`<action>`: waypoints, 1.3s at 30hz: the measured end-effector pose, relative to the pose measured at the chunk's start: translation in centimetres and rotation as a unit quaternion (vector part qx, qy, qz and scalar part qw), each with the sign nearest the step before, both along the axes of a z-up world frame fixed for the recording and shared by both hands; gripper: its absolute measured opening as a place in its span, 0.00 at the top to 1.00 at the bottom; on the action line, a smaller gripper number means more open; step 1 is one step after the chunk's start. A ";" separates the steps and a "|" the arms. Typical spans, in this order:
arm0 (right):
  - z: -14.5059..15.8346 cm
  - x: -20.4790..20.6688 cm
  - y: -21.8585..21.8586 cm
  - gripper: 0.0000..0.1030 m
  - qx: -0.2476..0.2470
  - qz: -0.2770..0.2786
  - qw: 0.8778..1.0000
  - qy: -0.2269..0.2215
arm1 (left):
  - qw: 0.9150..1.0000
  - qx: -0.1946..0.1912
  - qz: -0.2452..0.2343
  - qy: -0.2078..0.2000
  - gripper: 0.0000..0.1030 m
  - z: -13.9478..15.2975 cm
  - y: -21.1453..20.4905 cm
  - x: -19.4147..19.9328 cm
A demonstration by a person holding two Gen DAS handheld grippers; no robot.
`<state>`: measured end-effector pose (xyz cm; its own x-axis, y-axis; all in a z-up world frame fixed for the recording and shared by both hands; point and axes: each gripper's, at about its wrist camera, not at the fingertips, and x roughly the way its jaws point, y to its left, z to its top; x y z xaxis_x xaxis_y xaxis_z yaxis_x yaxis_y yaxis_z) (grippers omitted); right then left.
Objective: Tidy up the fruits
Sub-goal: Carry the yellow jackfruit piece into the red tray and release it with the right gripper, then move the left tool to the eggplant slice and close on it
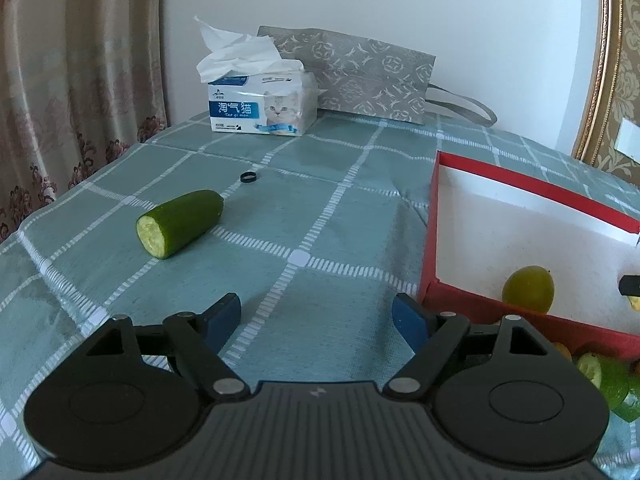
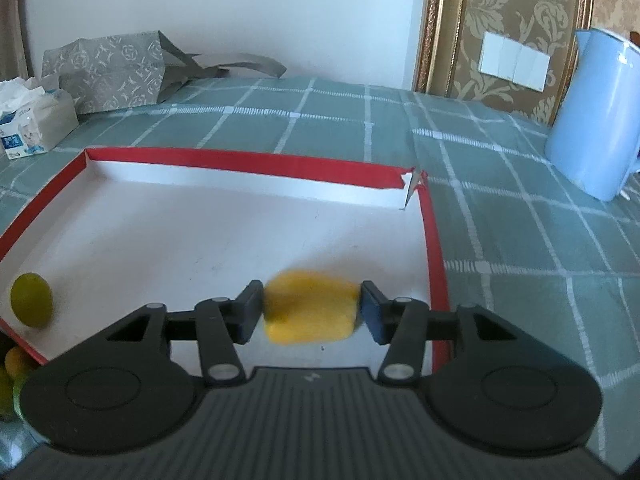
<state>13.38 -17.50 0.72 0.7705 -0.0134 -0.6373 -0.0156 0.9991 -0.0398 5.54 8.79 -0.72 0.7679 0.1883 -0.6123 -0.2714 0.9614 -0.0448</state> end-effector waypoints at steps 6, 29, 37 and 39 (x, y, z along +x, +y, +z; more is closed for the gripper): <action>1.2 -1.4 -0.5 0.02 0.002 -0.008 0.999 -0.045 | 1.000 -0.007 0.000 -0.003 0.19 0.0 0.2 0.0; 0.6 -18.0 1.3 0.00 0.010 0.093 0.980 -0.174 | 0.998 -0.019 -0.017 -0.059 0.19 1.0 0.2 -1.7; 0.8 -20.3 1.2 0.00 0.004 0.087 0.975 -0.206 | 0.993 0.007 -0.059 -0.103 0.19 1.5 -1.7 -3.5; 0.7 -20.0 1.3 0.00 0.003 0.089 0.977 -0.196 | 0.991 0.018 -0.081 -0.103 0.19 1.5 -2.6 -3.5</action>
<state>-6.63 -16.21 1.42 0.9448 0.1455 -0.2934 -0.1738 0.9821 -0.0726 2.00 6.21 0.75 0.8982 0.0706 -0.4340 -0.1015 0.9937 -0.0485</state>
